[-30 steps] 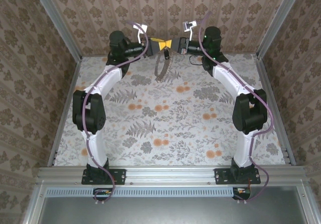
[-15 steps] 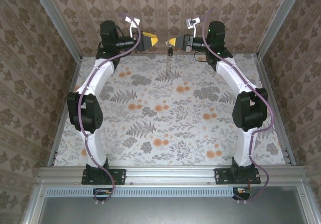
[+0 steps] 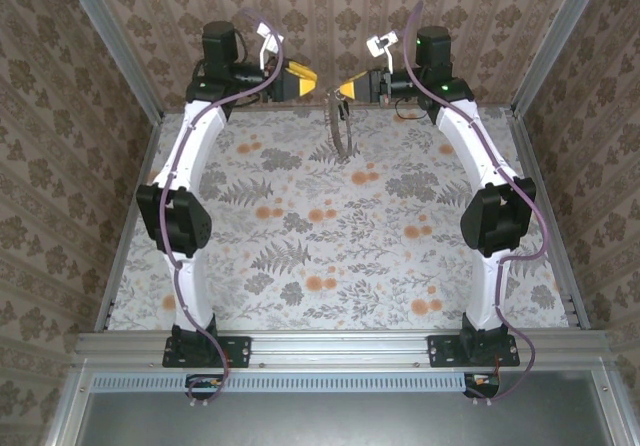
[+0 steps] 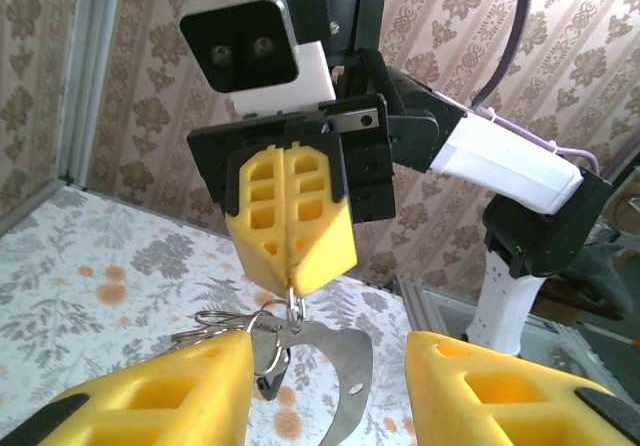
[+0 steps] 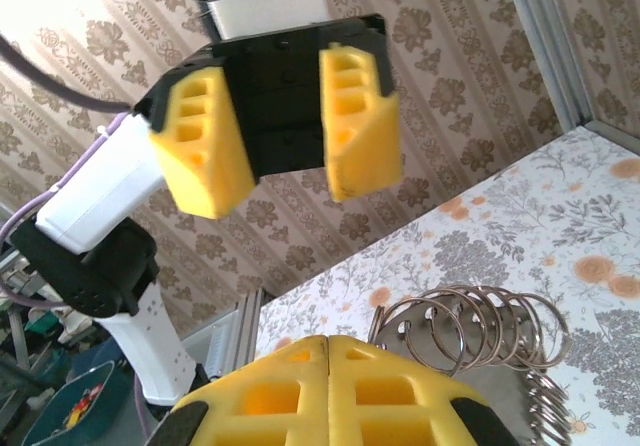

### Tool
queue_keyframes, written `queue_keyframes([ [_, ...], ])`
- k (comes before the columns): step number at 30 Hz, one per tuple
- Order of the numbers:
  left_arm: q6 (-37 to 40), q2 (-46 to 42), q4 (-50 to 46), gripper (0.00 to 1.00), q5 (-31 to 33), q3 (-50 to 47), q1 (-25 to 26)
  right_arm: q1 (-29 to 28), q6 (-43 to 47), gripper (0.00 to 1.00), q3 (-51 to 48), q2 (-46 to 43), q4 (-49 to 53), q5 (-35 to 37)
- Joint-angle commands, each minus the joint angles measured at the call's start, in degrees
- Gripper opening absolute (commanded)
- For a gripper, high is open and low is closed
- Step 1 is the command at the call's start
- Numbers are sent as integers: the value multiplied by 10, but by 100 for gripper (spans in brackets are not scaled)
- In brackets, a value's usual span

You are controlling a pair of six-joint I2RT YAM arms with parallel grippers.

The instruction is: Put the keys on the keyring

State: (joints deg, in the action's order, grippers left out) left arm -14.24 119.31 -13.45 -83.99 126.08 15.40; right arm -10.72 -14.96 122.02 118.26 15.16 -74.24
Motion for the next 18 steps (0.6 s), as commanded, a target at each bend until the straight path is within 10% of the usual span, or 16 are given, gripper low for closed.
queue_keyframes([
  [1,21,18,-33,42,-43,25,9,3,39,0,21,9,40,-27],
  [18,29,36,-51,40,-26,36,40,2,73,0,14,7,82,0],
])
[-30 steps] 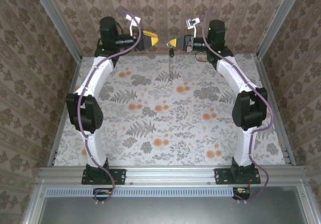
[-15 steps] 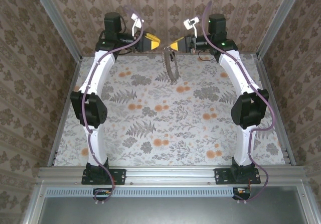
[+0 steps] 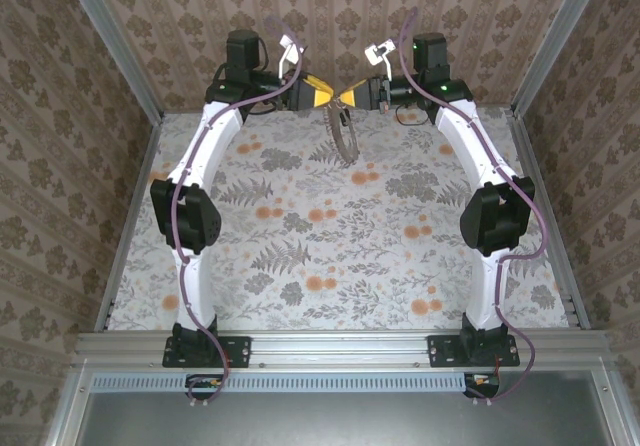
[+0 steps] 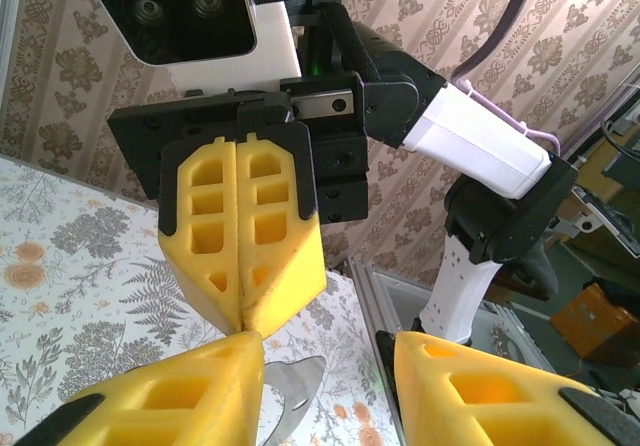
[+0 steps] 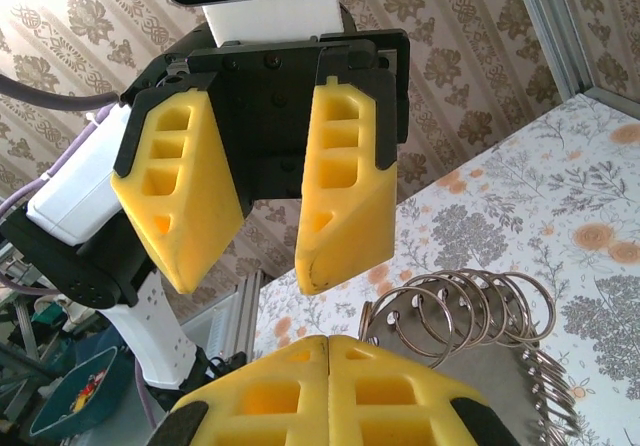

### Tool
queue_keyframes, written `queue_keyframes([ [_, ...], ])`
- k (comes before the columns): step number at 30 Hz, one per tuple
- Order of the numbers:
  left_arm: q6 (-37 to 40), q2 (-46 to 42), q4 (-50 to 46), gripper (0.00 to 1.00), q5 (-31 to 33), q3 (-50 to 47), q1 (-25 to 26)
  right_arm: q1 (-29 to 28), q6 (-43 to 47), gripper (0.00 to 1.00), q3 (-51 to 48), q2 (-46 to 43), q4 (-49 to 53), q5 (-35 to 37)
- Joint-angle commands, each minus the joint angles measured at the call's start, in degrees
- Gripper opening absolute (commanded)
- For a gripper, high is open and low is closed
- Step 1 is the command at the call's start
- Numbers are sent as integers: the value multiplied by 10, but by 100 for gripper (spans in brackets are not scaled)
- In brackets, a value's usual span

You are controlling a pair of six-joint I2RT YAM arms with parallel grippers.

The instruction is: Put the keys on the keyring

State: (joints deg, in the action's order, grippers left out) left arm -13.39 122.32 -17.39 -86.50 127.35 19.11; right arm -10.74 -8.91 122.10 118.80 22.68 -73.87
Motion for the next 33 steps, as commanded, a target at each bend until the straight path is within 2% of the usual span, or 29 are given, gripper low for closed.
queue_keyframes([
  [1,23,6,-15,40,4,23,3,2,13,0,12,1,7,-3],
  [9,37,8,-30,40,34,26,6,2,13,0,9,-2,7,2],
  [26,57,26,-65,37,43,44,20,1,8,0,2,-3,-1,2],
  [33,79,26,-92,30,48,43,20,3,9,0,1,-3,0,3],
])
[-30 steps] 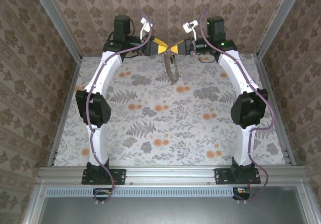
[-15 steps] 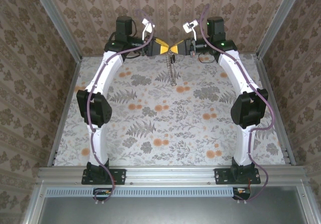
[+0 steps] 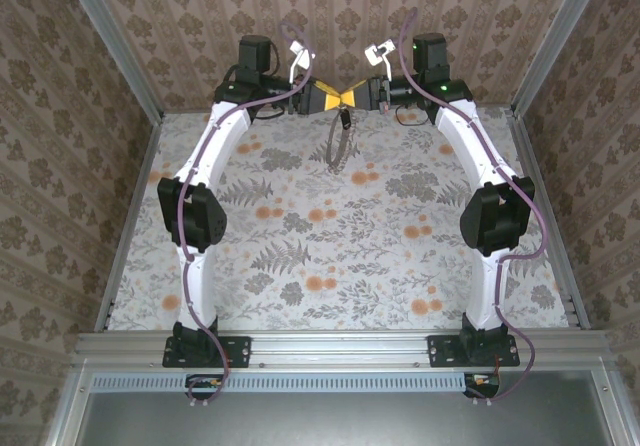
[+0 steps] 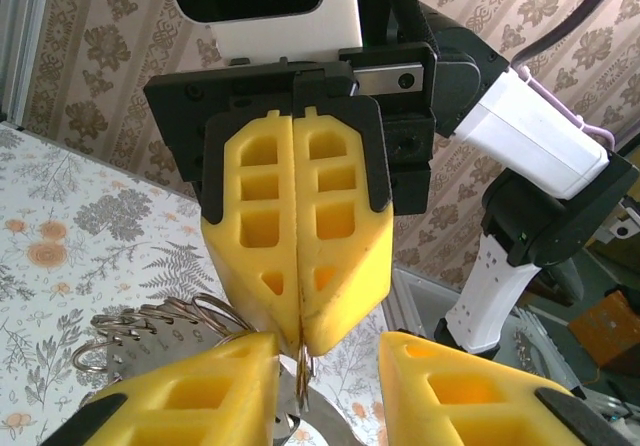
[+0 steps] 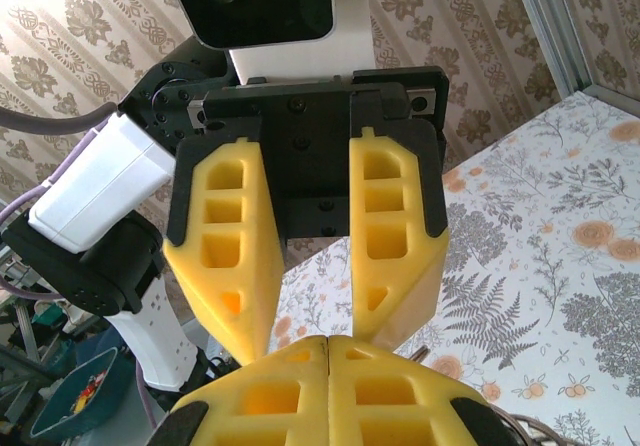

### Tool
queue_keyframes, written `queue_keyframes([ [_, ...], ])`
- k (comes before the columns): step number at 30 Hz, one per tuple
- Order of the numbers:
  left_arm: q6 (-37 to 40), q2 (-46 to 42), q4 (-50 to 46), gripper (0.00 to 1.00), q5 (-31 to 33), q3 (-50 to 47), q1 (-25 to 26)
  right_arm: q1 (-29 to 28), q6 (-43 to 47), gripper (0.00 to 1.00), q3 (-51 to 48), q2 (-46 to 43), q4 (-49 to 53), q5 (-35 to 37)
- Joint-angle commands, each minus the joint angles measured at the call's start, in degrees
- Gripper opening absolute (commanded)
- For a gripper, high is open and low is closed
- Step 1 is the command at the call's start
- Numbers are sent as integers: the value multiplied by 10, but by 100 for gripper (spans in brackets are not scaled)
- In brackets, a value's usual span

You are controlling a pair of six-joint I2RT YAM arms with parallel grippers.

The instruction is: Put the keys on the keyring

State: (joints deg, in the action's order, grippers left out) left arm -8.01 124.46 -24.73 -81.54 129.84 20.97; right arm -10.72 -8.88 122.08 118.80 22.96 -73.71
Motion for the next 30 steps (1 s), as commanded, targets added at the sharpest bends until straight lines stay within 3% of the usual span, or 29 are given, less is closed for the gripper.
queue_keyframes([
  [1,27,5,-21,30,-1,17,1,3,9,0,0,-3,-3,2],
  [7,32,5,-24,20,-2,16,4,3,10,0,-3,-3,-3,1],
  [22,47,7,-33,8,6,16,14,3,11,0,-11,-6,-5,-2],
  [30,80,2,-62,13,42,17,17,3,12,0,-16,-9,-3,-3],
])
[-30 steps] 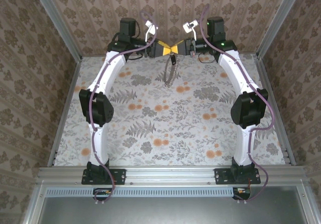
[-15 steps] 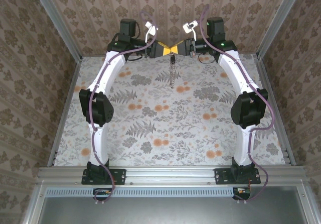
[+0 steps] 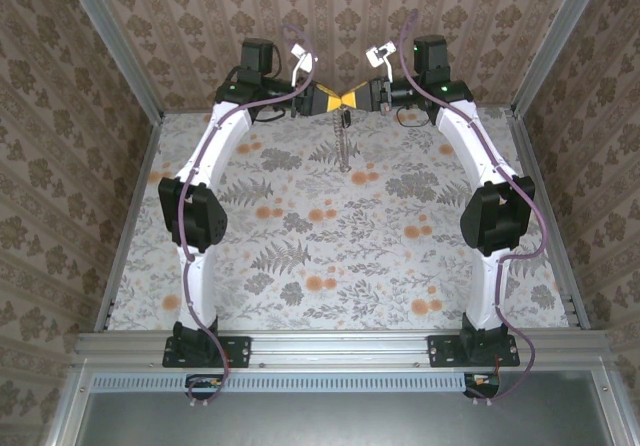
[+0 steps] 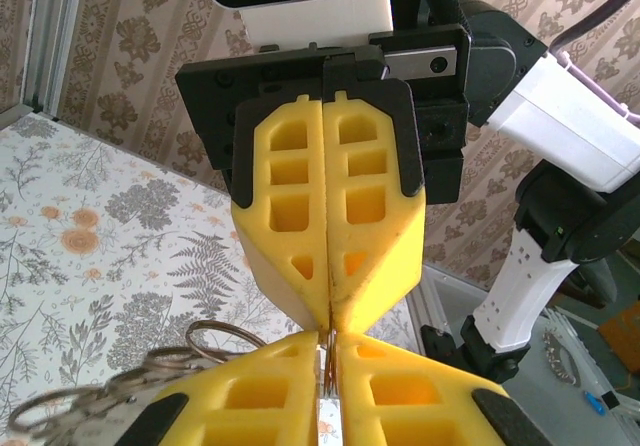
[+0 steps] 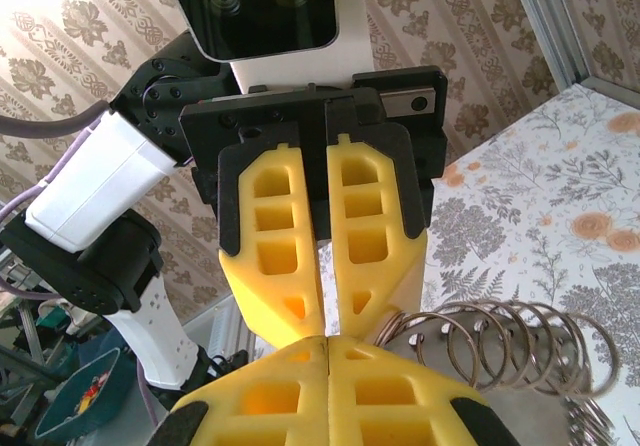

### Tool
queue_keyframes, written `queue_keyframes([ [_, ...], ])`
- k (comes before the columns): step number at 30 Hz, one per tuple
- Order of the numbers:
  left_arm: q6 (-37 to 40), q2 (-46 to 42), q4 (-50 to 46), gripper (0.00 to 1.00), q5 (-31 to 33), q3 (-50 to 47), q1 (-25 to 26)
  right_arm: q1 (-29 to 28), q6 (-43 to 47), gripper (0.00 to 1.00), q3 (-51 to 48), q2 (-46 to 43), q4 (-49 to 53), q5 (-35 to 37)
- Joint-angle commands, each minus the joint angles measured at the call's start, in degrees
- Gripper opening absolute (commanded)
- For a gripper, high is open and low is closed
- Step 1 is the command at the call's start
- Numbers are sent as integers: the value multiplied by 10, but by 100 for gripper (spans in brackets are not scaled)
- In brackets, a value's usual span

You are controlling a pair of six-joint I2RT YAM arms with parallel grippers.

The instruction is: Put the keys on the keyring

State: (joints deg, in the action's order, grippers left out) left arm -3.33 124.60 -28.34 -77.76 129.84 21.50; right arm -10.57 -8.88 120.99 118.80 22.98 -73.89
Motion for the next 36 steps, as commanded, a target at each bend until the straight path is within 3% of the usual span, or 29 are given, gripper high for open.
queue_keyframes([
  [1,39,-1,-32,13,10,16,13,1,12,0,-6,-9,-4,-1],
  [5,59,-2,-47,10,23,16,16,1,12,0,-13,-11,-5,1],
  [10,64,-1,-50,18,19,15,19,1,15,0,-21,-16,-6,5],
  [17,66,-1,-50,19,10,14,22,2,16,0,-24,-18,-6,6],
  [23,67,-1,-44,13,-8,15,28,1,15,0,-29,-20,-9,6],
  [27,65,1,-37,0,-24,13,31,1,9,0,-34,-22,-16,7],
  [36,43,-13,11,0,-28,-19,28,1,-11,0,-56,-33,-46,16],
])
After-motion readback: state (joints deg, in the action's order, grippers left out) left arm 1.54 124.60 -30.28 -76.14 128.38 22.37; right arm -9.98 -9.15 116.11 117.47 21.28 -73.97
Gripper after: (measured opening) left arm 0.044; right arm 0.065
